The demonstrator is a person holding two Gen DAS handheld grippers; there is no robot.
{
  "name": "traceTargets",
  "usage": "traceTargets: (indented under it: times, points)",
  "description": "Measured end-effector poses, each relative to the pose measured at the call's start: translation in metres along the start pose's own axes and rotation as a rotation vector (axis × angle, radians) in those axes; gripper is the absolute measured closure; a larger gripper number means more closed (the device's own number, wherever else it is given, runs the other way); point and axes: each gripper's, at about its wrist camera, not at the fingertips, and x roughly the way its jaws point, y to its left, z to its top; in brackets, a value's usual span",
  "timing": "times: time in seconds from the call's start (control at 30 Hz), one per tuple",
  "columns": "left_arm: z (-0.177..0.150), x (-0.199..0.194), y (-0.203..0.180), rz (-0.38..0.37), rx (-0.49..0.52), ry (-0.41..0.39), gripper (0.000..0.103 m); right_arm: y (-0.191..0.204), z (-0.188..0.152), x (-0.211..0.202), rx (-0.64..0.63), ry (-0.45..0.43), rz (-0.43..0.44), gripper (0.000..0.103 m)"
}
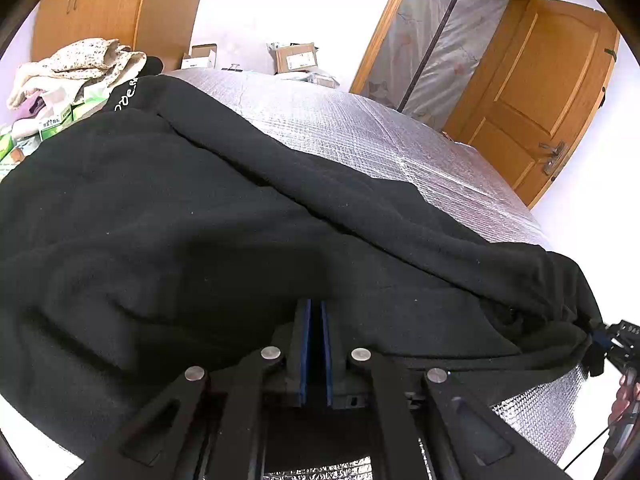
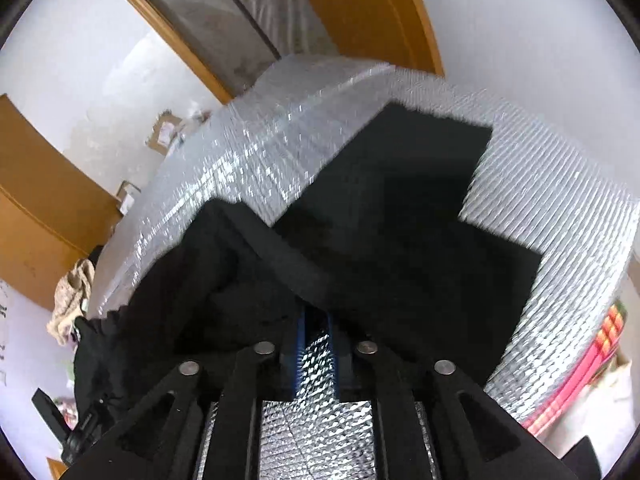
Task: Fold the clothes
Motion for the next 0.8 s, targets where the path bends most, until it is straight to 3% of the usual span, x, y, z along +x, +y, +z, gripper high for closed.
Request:
traceTargets:
  times: [0.07, 0.23, 0.33, 0.5, 0.6, 0.63, 0.67, 0.73, 0.8]
  points:
    - [0.000, 0.001, 0.000, -0.003, -0.002, 0.000, 0.098, 0.009, 0.005, -0.007, -0.068, -0.054, -0.028, 0.075]
    - [0.000, 0.002, -0.001, -0.006, -0.005, 0.000, 0.098, 0.012, 0.018, -0.018, -0.212, -0.177, -0.107, 0.073]
    - [0.001, 0.002, 0.000, -0.005, -0.002, 0.001, 0.098, 0.004, 0.031, -0.010, -0.264, -0.192, -0.111, 0.067]
    - [0.002, 0.001, -0.001, 0.003, 0.004, 0.002, 0.098, -0.003, 0.036, 0.020, -0.373, -0.042, -0.006, 0.063]
    - [0.004, 0.000, -0.006, 0.028, 0.022, 0.011, 0.098, -0.001, 0.033, 0.036, -0.436, 0.007, 0.004, 0.063]
    - [0.005, -0.001, -0.009, 0.038, 0.030, 0.017, 0.098, 0.002, 0.034, 0.043, -0.459, 0.028, 0.006, 0.064]
    - [0.006, -0.002, -0.012, 0.047, 0.037, 0.023, 0.098, 0.006, 0.034, 0.047, -0.485, 0.045, 0.010, 0.070]
    - [0.007, -0.004, -0.017, 0.010, 0.032, 0.023, 0.098, 0.016, 0.034, 0.046, -0.541, 0.044, 0.032, 0.091]
    - [0.007, -0.005, -0.025, 0.002, 0.047, 0.022, 0.098, 0.025, 0.036, 0.044, -0.584, 0.039, 0.046, 0.092]
